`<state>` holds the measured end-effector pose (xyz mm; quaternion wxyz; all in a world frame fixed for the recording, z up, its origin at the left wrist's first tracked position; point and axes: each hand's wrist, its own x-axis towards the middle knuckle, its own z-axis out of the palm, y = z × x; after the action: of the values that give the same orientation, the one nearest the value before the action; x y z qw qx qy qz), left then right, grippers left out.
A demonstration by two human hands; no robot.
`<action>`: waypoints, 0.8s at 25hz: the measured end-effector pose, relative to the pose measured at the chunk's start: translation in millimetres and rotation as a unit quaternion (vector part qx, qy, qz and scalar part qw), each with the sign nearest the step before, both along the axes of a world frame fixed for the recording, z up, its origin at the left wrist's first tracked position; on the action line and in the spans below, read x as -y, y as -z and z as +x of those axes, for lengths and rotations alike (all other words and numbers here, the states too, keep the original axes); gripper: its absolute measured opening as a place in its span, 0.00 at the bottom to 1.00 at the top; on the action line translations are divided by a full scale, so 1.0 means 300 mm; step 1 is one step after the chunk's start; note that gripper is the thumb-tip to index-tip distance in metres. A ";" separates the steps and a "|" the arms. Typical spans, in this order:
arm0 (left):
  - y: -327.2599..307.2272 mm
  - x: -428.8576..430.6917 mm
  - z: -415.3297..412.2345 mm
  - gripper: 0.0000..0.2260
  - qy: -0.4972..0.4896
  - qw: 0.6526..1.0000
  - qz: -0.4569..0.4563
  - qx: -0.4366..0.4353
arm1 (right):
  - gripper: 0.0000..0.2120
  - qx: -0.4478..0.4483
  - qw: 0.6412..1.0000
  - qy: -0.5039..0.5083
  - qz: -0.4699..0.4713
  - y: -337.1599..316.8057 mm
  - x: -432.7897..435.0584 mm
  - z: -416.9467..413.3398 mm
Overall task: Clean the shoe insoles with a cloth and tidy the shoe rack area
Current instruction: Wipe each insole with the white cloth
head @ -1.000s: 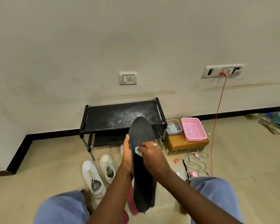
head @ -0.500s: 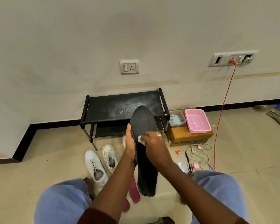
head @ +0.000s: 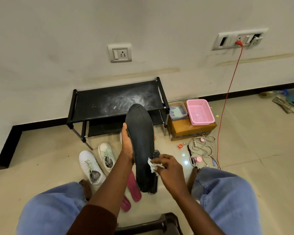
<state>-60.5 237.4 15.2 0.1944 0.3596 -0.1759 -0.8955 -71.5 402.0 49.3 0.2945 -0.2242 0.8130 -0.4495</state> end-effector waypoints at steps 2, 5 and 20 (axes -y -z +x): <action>0.071 -0.017 -0.021 0.30 0.016 0.995 -0.046 0.084 | 0.15 0.156 0.987 0.006 0.023 0.064 0.030 -0.073; 0.216 -0.037 -0.070 0.33 0.060 0.974 -0.094 0.198 | 0.18 0.250 0.966 0.015 0.058 0.209 0.043 -0.151; 1.173 -0.208 -0.358 0.10 0.380 0.864 -0.014 0.330 | 0.22 0.290 0.910 0.127 0.267 1.275 -0.043 -0.506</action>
<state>-168.0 299.7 -336.7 -0.2251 0.5368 -0.3652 -0.7265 -223.2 415.0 -333.1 0.5065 0.1079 0.8031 -0.2948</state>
